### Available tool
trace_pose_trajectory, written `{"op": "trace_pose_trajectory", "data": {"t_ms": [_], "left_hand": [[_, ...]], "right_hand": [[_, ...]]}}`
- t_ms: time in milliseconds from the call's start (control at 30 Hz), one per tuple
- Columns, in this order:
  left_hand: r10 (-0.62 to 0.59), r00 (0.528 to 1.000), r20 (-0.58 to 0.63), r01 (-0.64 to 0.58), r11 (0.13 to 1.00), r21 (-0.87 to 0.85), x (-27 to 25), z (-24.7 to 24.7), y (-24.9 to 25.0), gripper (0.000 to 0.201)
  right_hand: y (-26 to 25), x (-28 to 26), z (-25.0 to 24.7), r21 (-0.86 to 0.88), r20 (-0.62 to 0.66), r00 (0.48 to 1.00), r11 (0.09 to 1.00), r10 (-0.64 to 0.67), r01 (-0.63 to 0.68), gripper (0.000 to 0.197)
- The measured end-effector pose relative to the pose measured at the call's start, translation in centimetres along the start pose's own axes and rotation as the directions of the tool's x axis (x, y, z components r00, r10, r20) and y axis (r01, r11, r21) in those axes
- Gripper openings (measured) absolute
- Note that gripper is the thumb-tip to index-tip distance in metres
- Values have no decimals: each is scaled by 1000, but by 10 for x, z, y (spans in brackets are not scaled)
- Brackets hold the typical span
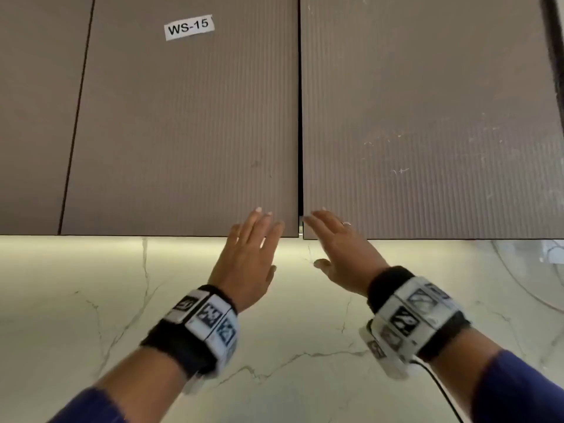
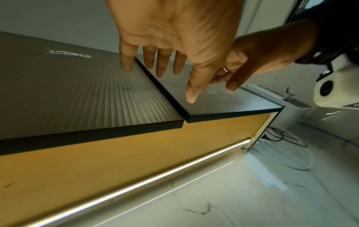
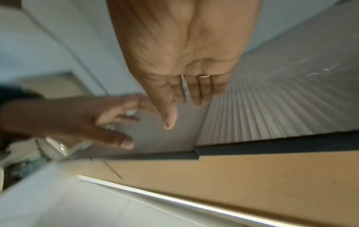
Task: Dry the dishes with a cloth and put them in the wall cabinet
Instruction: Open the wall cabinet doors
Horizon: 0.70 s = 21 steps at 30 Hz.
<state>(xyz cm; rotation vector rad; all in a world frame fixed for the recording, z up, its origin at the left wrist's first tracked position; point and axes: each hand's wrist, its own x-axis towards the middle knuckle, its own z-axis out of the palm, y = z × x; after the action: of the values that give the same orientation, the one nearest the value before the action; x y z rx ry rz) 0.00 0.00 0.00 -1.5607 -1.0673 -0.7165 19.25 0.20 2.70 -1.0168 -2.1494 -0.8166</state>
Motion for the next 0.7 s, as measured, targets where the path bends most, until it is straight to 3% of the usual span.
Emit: {"op": "trace_pose_trajectory", "data": {"t_ms": [67,233,333,400,467,700], "left_hand": [[-58,998,6,58,996,61,16,8,1,87],[-27,999,25,22,983,184,46,47,0,87],[-30,995,-100,47,983,176,58,71,-1,71],[-29,984,-175,56,987,152,62,84,-5,65],[-9,979,-203,41,987,157,64,91,-8,63],[-17,991,-131,39,985,167,63,82,-7,71]], "right_hand": [[4,18,14,-135,-63,998,990,19,-27,80],[17,52,57,-350,-218,973,924,83,-157,91],[18,66,73,-350,-445,895,917,18,-192,73],[19,72,78,-334,-527,850,921,-7,-199,70],[20,76,85,-333,-542,840,916,9,-224,70],[16,70,84,-284,-532,846,934,34,-215,72]]}}
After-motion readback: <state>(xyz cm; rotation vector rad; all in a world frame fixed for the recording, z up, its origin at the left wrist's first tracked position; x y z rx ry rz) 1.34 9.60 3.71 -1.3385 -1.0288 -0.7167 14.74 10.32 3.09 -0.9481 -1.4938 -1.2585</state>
